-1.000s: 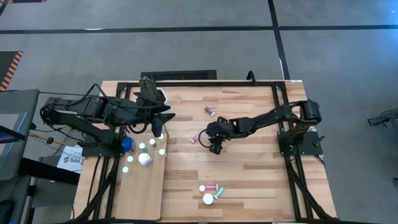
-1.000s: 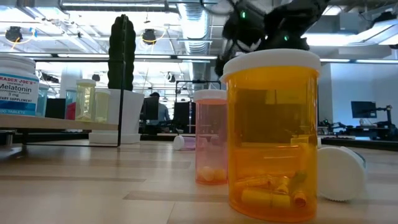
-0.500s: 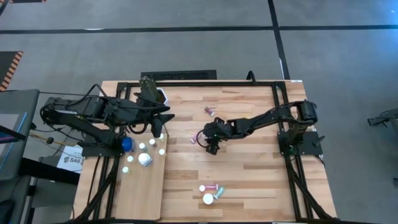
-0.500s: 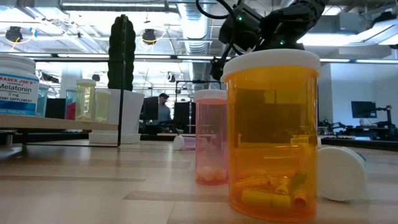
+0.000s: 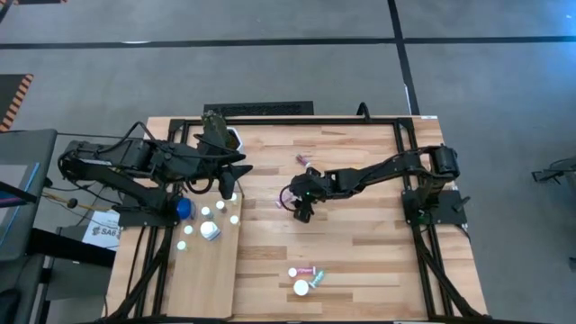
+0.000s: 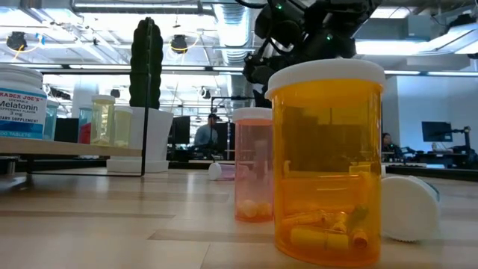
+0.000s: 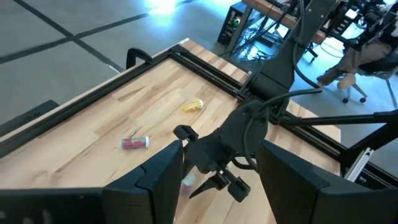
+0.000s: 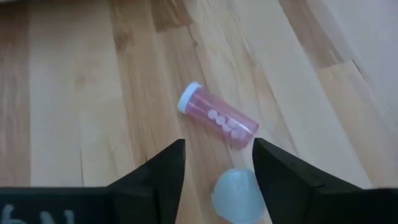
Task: Pick and place medicine bottles onto shelf by color
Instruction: Move the light blue pill bottle to the middle of the table, then put the yellow pill bottle on the shelf
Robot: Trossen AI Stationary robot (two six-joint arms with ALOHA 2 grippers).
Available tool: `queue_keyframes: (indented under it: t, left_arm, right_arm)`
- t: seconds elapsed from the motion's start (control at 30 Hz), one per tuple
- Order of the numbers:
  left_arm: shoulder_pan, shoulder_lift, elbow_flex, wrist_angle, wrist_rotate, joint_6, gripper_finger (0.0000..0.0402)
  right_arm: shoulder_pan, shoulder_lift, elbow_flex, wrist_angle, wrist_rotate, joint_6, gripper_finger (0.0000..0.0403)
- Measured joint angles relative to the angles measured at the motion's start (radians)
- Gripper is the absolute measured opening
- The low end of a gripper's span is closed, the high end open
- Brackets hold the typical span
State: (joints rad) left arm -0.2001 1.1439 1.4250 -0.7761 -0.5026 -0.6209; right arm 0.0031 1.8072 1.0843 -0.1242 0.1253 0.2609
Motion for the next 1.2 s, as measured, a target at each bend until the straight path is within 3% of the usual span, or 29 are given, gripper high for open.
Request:
queue_keyframes:
  t: [0.2,0.5,0.77,0.97,1.2]
  left_arm:
    - [0.0,0.0,0.0,0.0,0.0,0.008,0.0188]
    - [0.0,0.0,0.0,0.0,-0.003,0.027,0.0188]
    - [0.0,0.0,0.0,0.003,-0.011,0.04,0.0188]
    - [0.001,0.0,0.0,0.004,-0.036,0.049,0.0188]
    - [0.043,0.0,0.0,0.034,-0.095,0.05,0.0188]
  right_arm:
    - [-0.015,-0.022,0.042,-0.115,0.0,0.001,0.0227]
    - [-0.058,-0.14,0.085,-0.193,0.0,-0.031,0.0217]
    - [-0.176,-0.295,0.08,-0.516,0.005,-0.06,0.0206]
    - [-0.292,-0.39,-0.031,-0.779,0.008,-0.035,0.0206]
    - [-0.43,-0.475,-0.219,-0.777,0.007,-0.126,0.0201]
